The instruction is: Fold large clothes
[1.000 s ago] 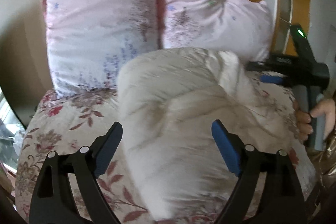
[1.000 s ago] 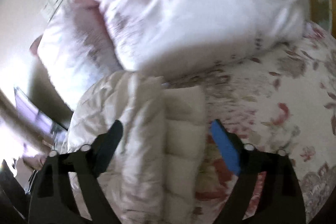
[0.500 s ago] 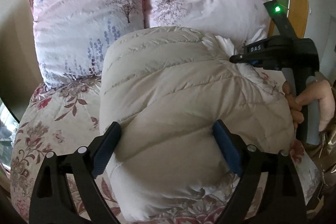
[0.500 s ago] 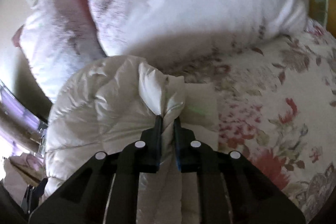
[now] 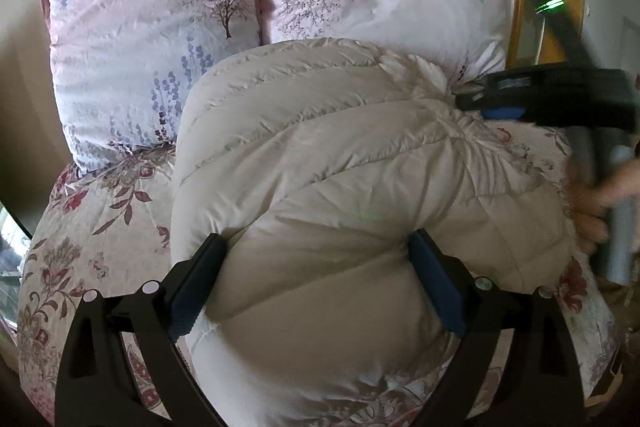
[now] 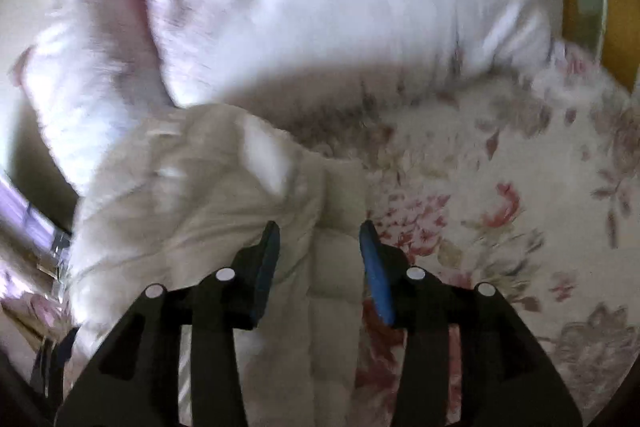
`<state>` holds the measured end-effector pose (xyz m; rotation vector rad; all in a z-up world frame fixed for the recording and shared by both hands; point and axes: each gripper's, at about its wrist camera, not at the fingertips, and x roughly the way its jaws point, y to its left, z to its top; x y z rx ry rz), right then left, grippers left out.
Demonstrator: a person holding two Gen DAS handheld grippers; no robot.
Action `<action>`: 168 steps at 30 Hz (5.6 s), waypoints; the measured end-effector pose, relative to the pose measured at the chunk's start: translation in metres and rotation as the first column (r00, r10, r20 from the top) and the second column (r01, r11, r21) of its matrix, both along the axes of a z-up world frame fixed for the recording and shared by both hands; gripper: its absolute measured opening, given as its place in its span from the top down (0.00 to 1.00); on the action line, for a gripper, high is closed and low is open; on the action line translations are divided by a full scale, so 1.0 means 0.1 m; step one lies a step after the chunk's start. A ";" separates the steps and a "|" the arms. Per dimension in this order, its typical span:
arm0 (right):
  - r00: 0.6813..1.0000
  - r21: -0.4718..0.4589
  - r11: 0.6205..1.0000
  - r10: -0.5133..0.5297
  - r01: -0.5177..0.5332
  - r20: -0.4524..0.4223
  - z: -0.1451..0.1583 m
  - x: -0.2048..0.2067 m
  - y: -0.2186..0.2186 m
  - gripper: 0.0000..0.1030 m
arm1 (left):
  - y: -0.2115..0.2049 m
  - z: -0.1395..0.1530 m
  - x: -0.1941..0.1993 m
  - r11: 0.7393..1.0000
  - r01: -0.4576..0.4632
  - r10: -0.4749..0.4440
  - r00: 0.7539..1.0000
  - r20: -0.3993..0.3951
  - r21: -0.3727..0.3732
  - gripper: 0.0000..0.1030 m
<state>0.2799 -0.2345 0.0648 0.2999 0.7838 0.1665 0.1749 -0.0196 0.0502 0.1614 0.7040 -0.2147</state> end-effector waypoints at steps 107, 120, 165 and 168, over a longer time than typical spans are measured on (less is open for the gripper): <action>0.991 -0.317 0.941 0.131 -0.118 0.020 -0.74 -1.85 0.75 0.02 | 0.46 -0.55 -0.83 0.968 -0.245 0.239 0.967 -0.089 -0.061 0.01; 0.994 -0.280 0.954 0.107 -0.102 0.001 -0.77 -1.77 0.67 0.02 | 0.45 -0.62 -0.77 0.970 -0.243 0.237 0.961 -0.142 -0.026 0.01; 0.994 -0.265 0.959 0.101 -0.105 -0.027 -0.82 -1.68 0.71 0.02 | 0.46 -0.65 -0.76 0.967 -0.254 0.249 0.956 -0.152 -0.014 0.01; 0.995 -0.263 0.959 0.101 -0.104 -0.028 -0.82 -1.69 0.72 0.02 | 0.45 -0.65 -0.76 0.967 -0.256 0.251 0.956 -0.154 -0.012 0.01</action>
